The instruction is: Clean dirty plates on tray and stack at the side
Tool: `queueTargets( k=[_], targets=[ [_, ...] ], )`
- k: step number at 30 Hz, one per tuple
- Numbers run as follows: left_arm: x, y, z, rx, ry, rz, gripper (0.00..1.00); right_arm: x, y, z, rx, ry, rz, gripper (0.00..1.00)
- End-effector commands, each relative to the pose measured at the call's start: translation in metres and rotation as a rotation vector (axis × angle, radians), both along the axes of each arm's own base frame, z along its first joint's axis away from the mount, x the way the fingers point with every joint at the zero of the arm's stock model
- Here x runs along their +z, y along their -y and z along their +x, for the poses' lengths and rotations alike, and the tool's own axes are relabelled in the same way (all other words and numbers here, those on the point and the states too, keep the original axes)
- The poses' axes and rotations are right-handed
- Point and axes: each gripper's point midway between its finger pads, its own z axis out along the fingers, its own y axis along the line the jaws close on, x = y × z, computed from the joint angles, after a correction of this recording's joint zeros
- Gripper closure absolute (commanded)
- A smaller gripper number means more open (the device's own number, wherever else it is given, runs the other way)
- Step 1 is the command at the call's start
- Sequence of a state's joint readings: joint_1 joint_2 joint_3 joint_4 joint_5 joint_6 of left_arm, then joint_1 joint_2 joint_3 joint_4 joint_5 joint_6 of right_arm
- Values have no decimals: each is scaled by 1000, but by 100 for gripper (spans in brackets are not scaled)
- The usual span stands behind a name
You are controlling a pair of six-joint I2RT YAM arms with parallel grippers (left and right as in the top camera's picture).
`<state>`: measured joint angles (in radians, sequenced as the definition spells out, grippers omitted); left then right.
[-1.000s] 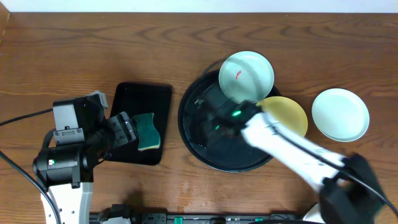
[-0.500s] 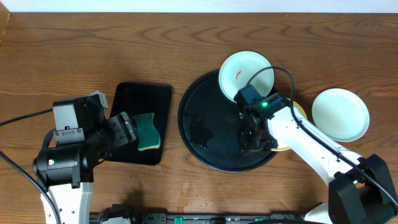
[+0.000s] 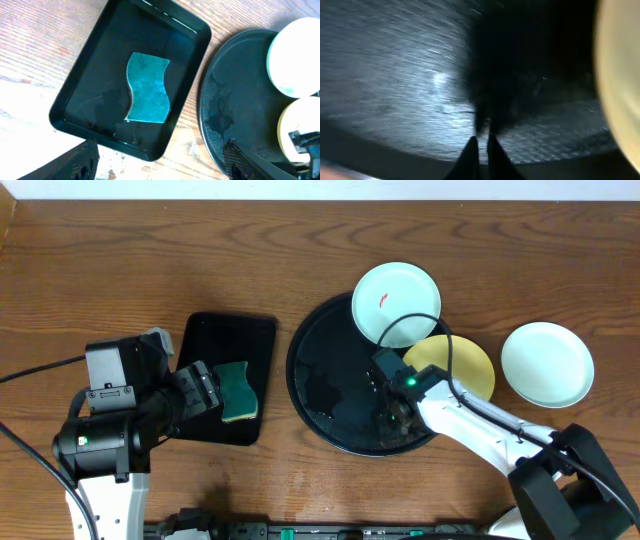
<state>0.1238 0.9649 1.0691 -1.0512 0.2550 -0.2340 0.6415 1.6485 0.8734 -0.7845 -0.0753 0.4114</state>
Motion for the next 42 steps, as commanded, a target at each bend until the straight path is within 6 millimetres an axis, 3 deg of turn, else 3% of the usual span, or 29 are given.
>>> queueTargets(
  k=[1,4,8,9,12,15,20,23,25,31,35,42],
  targets=[
    [8,-3,1,-2,20,23,20,-6,10,2,-20,26,-54,85],
    [8,-4,1,-2,23,23,20,-6,-3,13,64,74,0,91],
    [8,-4,1,-2,23,23,20,-6,-3,14,82,80,-2,95],
    [8,-3,1,-2,20,23,20,-5,-5,13,88,75,8,94],
    [8,-4,1,-2,21,23,20,1,-35,12,249,76,167,79],
    [8,-4,1,-2,22,23,20,16,-57,25,297,119,250,78],
    [9,-4,3,-1,32,24,20,66,-93,54,295,204,323,77],
    [10,-4,5,-1,40,25,20,98,-120,75,246,279,391,78],
    [11,-4,5,-1,43,25,20,105,-144,87,227,320,431,76],
    [11,-4,5,-2,42,25,20,74,-195,101,231,349,486,64],
    [11,-4,5,-2,42,25,20,43,-205,111,193,376,449,65],
    [10,-4,5,-2,42,25,20,18,-216,125,191,450,414,68]
  ],
)
